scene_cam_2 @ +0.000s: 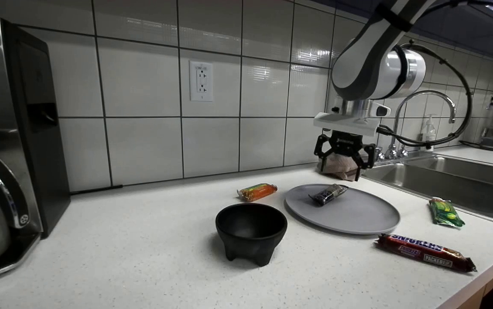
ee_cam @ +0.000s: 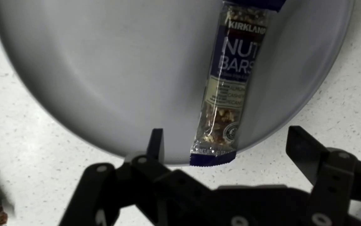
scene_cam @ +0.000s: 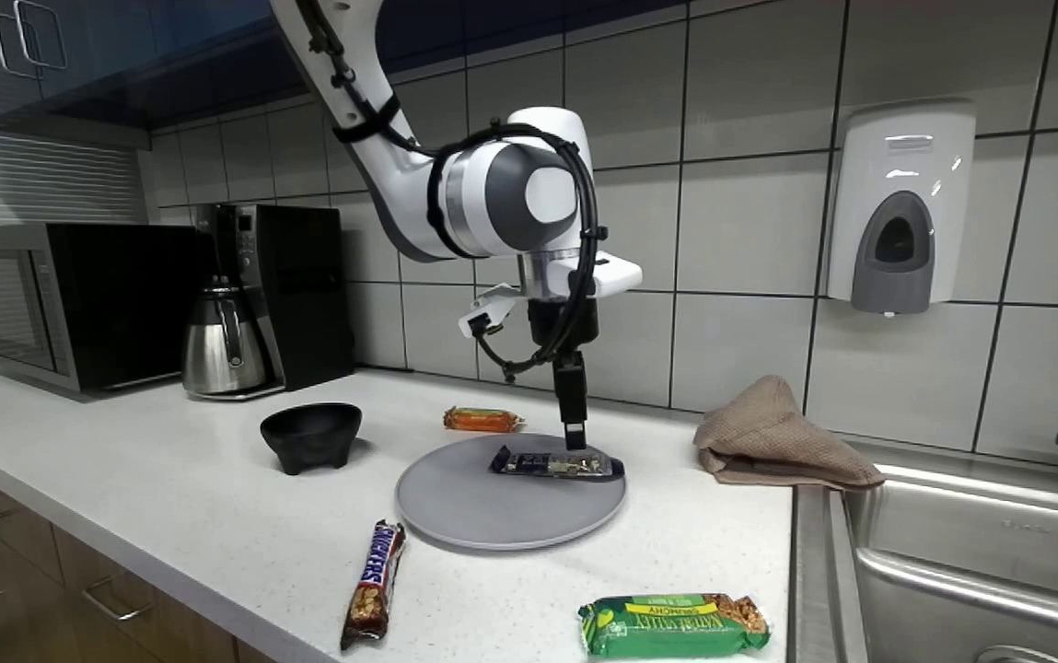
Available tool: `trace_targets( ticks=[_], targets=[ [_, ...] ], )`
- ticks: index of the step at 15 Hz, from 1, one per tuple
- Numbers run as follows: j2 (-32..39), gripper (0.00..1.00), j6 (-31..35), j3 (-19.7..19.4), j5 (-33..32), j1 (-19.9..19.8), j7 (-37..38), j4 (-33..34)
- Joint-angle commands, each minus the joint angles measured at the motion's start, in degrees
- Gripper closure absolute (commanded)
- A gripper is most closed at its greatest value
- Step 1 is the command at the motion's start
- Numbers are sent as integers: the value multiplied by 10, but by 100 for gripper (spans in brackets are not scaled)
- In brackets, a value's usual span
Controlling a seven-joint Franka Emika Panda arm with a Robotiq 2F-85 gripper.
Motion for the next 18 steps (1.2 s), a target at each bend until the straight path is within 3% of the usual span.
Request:
trace_targets(
  ticks=[1, 18],
  targets=[
    [-39, 0, -25, 10, 15, -27, -60, -27],
    [-107, 0, -40, -26, -4, -69, -107, -115]
  ],
)
